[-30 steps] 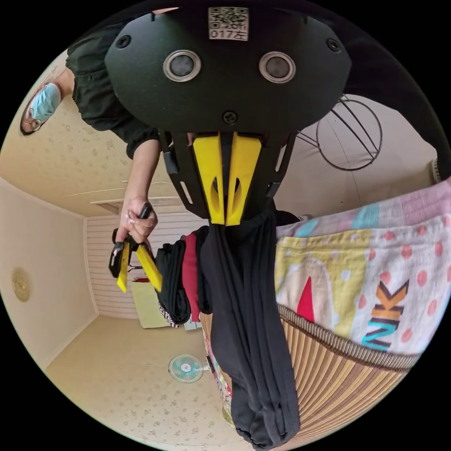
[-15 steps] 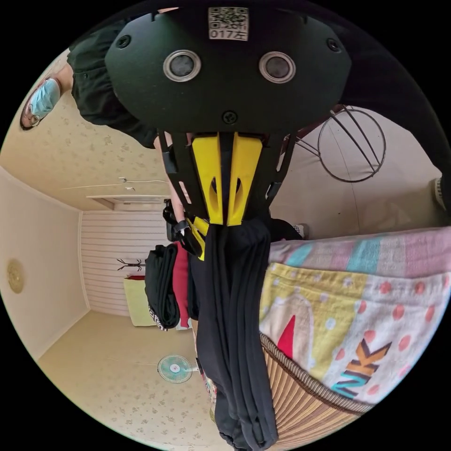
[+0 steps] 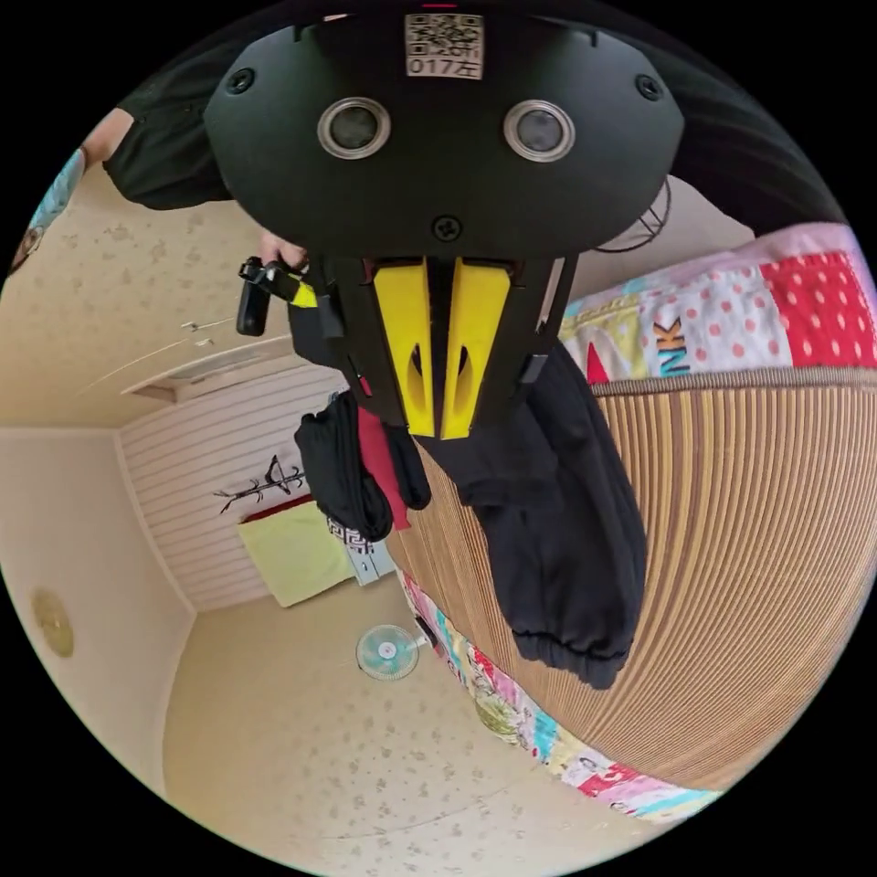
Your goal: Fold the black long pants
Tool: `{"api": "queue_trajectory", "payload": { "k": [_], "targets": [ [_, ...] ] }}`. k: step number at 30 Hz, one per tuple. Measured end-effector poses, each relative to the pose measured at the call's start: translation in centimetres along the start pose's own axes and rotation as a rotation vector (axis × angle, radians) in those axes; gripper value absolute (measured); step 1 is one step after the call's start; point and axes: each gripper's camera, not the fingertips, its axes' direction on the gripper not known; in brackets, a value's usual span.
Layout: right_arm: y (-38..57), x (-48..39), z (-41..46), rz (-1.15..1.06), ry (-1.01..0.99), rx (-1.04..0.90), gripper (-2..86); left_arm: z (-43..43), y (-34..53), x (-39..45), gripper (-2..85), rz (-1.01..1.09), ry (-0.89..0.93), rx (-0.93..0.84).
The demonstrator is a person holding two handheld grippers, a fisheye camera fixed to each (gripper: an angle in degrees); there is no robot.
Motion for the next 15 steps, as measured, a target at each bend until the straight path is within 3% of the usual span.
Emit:
{"api": "queue_trajectory", "payload": {
  "k": [2,4,5,8,10,15],
  "targets": [
    [0.9,-2.8,-1.6,-0.064,0.009,0.017,0.5,3.4,-0.8,1.0,-0.8,0.042,-0.067,-0.139],
    [0.3,-4.4,-2.2,-0.105,0.005,0.029,1.0,9.0,-0.1,1.3,-0.9,0.066,-0.043,-0.399],
    [-1.0,-5.3,-2.1,-0.127,0.030,0.020,1.6,9.4,0.3,1.4,-0.9,0.070,-0.033,-0.406],
    [-6.4,-7.0,-0.7,-0.161,0.062,0.014,4.1,7.2,1.6,1.4,-0.8,0.074,0.029,-0.318],
    [-11.0,-8.2,1.7,-0.220,0.066,-0.003,6.3,3.0,1.8,-0.4,-0.5,-0.006,0.105,-0.165],
    [-21.8,-7.8,6.4,-0.251,-0.083,0.055,10.9,-4.6,3.7,-4.2,3.5,-0.169,0.086,0.047]
  ]
}}
